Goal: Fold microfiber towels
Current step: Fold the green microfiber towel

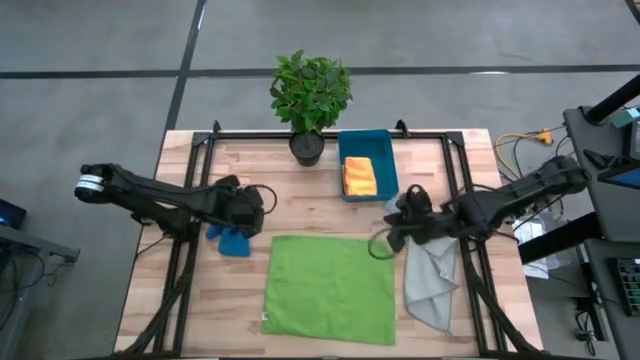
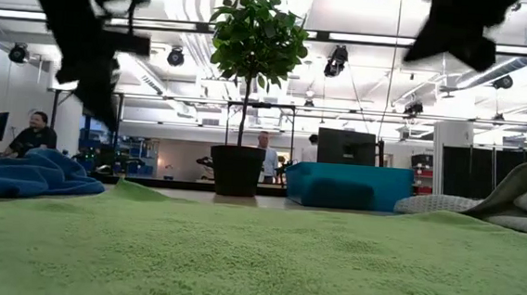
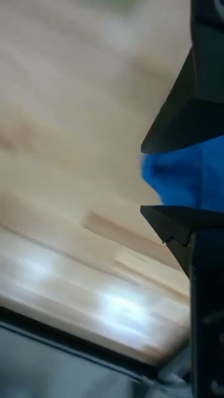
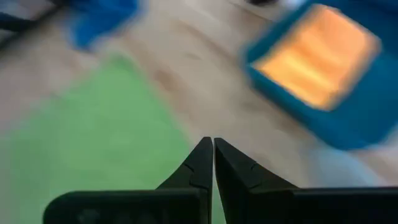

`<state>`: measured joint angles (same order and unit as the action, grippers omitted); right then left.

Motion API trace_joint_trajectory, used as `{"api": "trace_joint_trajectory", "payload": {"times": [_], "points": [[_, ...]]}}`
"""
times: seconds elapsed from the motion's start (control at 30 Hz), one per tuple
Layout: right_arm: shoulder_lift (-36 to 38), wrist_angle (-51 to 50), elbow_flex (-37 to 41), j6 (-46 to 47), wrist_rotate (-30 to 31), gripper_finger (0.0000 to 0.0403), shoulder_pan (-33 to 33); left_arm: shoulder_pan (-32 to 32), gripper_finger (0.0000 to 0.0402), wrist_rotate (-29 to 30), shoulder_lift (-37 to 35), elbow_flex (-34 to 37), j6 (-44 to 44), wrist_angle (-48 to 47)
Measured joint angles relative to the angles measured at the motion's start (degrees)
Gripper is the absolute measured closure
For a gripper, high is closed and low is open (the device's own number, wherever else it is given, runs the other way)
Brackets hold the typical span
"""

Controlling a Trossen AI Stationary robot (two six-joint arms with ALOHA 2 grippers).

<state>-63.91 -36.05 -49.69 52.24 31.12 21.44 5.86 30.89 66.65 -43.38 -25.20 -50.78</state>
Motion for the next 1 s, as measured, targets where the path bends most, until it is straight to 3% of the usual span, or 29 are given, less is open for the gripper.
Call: {"api": "trace_joint_trajectory", "payload": {"times": [0.1,0.2,0.3,0.37,0.4,0.47,0.57,0.73,0.87,1.0], "points": [[0.85,8.53,0.49,0.16,-0.02,0.0392,5.05,0.03,0.0269,-8.32,-2.43,-2.71,7.52,3.95],[-0.64,16.66,1.07,1.76,-0.07,0.0392,10.11,0.23,0.0269,-25.88,-5.35,-3.53,12.18,11.29],[-4.11,23.10,1.20,3.04,-0.04,0.0392,14.63,0.99,0.0269,-45.14,-8.35,-2.69,9.78,20.37],[-6.97,25.58,1.31,4.02,0.00,0.0392,17.24,3.13,0.0269,-51.44,-10.04,-1.98,4.51,24.69],[-8.53,27.20,1.30,5.02,0.07,0.0392,18.27,4.88,0.0269,-51.91,-10.77,-1.96,2.05,25.84],[-11.55,29.00,1.29,7.42,0.15,0.0392,20.11,9.85,0.0269,-50.25,-11.63,-1.96,-1.04,27.13],[-16.05,32.25,1.29,11.25,0.21,0.0392,22.44,20.15,0.0269,-42.43,-11.18,-2.00,-4.15,27.35],[-21.92,40.68,1.29,15.22,0.04,0.0392,26.21,39.97,0.0269,-19.83,-4.88,-2.49,-10.23,27.77],[-25.24,47.23,1.29,13.52,0.06,0.0392,28.73,50.30,0.0269,-3.34,4.33,-5.48,-13.98,27.85],[-26.93,48.46,1.29,12.60,0.27,0.0392,29.97,53.21,0.0269,-0.85,16.54,-10.65,-14.85,27.38]]}}
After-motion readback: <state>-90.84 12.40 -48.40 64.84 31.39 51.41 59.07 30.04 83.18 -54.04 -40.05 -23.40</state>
